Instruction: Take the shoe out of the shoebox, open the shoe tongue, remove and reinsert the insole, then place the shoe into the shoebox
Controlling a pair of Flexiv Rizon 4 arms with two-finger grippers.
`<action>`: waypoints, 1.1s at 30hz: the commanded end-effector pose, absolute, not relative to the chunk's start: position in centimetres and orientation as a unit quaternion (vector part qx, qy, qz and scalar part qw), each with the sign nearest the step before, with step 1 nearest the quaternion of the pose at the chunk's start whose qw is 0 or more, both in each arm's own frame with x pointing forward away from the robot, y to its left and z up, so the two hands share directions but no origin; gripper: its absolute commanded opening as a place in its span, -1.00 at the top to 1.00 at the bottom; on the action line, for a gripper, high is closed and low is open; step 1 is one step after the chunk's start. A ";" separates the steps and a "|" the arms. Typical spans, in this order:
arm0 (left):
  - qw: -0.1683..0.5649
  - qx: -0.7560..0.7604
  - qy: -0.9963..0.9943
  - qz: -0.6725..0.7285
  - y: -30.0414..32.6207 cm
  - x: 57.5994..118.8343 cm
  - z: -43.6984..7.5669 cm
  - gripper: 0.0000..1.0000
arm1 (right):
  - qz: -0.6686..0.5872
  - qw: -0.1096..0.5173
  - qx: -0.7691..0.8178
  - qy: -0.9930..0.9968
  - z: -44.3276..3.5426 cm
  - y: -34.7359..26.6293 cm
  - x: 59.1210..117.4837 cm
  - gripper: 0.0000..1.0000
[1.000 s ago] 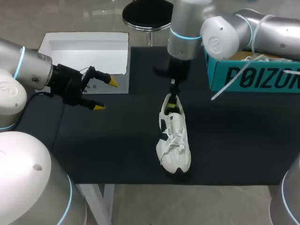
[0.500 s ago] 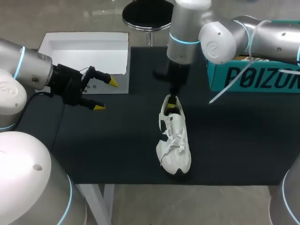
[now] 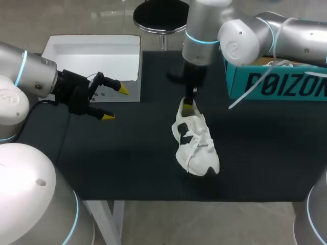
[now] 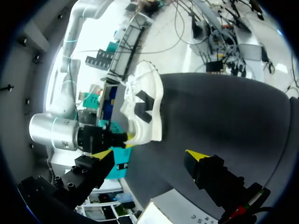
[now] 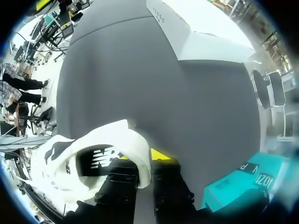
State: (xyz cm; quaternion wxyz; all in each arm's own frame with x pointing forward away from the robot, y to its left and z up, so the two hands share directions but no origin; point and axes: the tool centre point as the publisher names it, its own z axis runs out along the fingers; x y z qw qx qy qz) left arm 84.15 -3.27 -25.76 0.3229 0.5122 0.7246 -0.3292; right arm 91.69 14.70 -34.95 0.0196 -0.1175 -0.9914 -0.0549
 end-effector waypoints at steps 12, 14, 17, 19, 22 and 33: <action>0.323 0.512 0.725 -0.327 -3.3 84.1 -25.8 -1.00 | -0.056 -0.089 -0.303 -0.947 -22.3 11.8 92.8 1.00; 0.323 0.512 0.725 -0.327 -3.3 84.1 -25.8 -1.00 | -0.053 -0.108 -0.333 -0.935 -20.3 11.6 92.7 1.00; 0.323 0.512 0.725 -0.327 -3.3 84.1 -25.8 -1.00 | -0.054 -0.131 -0.372 -0.917 -17.8 10.6 92.5 1.00; 0.323 0.512 0.725 -0.327 -3.3 84.1 -25.8 -1.00 | -0.048 -0.135 -0.397 -0.907 -16.3 9.7 92.3 1.00; 0.323 0.512 0.725 -0.327 -3.3 84.1 -25.8 -1.00 | -0.053 -0.142 -0.426 -0.892 -14.8 8.1 91.7 1.00; 0.323 0.512 0.725 -0.327 -3.3 84.1 -25.8 -1.00 | -0.092 -0.127 -0.432 -0.888 -12.4 6.9 90.7 1.00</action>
